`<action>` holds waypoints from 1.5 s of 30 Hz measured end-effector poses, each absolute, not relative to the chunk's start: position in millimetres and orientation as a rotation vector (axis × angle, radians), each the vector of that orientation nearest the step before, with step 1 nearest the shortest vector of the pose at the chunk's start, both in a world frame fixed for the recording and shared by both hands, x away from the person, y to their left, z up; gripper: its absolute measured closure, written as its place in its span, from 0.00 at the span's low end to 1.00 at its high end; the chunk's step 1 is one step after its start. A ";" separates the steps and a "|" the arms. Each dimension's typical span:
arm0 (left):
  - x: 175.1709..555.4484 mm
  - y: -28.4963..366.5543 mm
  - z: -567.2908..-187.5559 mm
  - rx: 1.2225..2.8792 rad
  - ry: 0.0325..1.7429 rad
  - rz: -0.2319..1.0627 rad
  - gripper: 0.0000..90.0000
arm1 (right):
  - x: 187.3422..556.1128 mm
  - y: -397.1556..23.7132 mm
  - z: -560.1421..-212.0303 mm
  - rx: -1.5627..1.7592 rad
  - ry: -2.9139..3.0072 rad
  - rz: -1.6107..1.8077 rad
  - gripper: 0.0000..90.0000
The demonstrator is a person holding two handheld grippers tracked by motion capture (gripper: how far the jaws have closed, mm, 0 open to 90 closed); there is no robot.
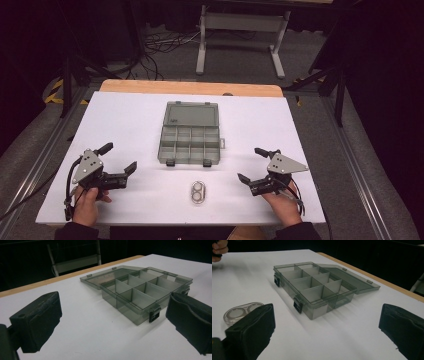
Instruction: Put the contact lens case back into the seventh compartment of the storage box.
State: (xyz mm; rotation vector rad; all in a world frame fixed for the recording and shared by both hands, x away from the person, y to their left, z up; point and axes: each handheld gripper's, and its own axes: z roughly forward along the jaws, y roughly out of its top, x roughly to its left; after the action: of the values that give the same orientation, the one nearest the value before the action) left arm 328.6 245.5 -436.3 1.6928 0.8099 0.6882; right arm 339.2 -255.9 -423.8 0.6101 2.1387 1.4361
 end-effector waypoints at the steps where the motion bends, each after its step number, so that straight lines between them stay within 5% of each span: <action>1: 328.6 245.5 -436.3 1.693 0.810 0.688 0.01 | 339.2 -255.9 -423.8 0.610 2.139 1.436 0.01; 45: 328.0 247.5 -434.2 1.693 0.800 0.696 0.01 | 355.0 -198.4 -399.8 0.371 2.341 1.439 0.02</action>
State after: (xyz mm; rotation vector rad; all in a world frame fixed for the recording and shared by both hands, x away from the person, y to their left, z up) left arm 328.0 247.5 -434.2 1.6928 0.8002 0.6958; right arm 355.0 -198.4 -399.8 0.3707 2.3415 1.4386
